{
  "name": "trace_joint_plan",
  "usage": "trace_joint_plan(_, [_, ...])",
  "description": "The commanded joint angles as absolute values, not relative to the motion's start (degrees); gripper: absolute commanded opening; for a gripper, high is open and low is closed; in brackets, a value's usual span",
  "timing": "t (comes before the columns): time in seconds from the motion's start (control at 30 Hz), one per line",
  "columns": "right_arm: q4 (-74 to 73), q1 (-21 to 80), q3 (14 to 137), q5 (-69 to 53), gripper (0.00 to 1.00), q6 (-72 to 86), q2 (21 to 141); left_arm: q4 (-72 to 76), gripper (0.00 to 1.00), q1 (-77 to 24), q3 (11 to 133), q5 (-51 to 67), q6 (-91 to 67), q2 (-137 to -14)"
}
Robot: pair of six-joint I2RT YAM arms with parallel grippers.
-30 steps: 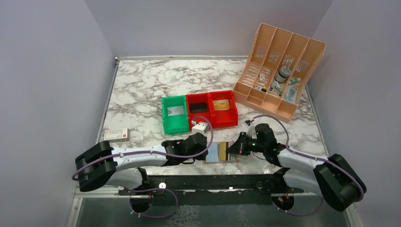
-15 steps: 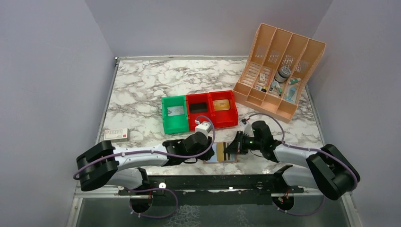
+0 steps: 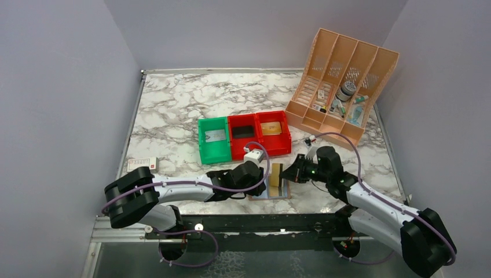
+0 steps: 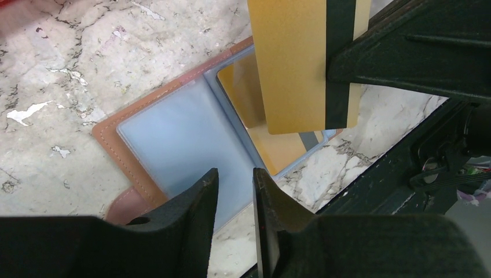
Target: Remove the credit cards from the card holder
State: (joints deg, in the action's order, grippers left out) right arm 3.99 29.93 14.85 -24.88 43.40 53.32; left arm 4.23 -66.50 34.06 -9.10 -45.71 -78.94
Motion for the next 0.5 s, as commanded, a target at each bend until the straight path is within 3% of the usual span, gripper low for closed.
trace_joint_plan(0.0, [1.4,30.0,17.3,-19.8,0.01,39.7,50.9,4.9,0.33,-66.5,33.8,-11.0,-45.4,-77.9])
trace_joint_plan(0.2, [1.8,30.0,18.2,-14.5,0.01,36.3,46.2,1.4,0.38,-65.9,34.2,-13.2,-43.3,-74.6])
trace_joint_plan(0.47, [3.5,30.0,21.9,-4.4,0.01,28.9,44.9,-5.4,0.64,-62.5,34.3,-15.9,-40.9,-65.5])
